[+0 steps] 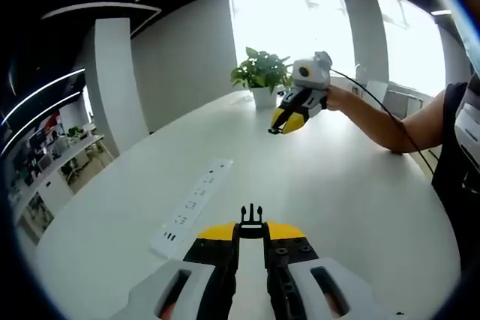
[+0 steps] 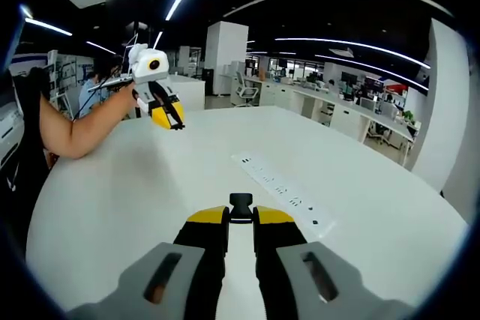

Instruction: Snap the two parts of the plastic buckle together until the buckle closes and remains connected.

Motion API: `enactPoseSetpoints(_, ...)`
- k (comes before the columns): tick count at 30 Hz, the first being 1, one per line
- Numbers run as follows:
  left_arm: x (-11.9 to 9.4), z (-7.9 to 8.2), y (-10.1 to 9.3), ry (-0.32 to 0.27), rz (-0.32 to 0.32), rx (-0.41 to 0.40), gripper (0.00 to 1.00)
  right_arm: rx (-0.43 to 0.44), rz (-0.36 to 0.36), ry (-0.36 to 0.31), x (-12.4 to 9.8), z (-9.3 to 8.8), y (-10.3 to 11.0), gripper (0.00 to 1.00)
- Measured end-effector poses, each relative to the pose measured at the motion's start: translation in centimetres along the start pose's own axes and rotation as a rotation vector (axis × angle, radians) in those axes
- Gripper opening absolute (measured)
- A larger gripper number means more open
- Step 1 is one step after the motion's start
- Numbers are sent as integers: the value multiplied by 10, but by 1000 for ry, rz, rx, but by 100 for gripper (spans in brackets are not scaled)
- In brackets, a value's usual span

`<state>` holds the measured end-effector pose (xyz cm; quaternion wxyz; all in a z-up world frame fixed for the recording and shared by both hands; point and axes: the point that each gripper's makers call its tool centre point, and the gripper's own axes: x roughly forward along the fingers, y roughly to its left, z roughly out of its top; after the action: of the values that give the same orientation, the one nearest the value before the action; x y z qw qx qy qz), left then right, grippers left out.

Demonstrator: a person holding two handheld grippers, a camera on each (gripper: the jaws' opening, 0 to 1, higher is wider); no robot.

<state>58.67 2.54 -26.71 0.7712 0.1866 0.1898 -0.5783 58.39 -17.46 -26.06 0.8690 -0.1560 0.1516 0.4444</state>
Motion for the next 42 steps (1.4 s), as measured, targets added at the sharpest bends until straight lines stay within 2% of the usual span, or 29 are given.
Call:
enactPoseSetpoints(15,4,0,-5,4,-12,-2,11,2,2,10,4,-1,6,12)
enactPoseSetpoints(25,9,-9,-2,16,-25,-29,11,10,28,22,13,-3,11,12)
enactPoseSetpoints(34,8,-3,-14,15,-24,-19,11,-2,28,-9,3,14,22,12)
enactPoseSetpoints(42,4,1,-23,-6,-25,-17,11,-8,33,-11,0,17,34,13)
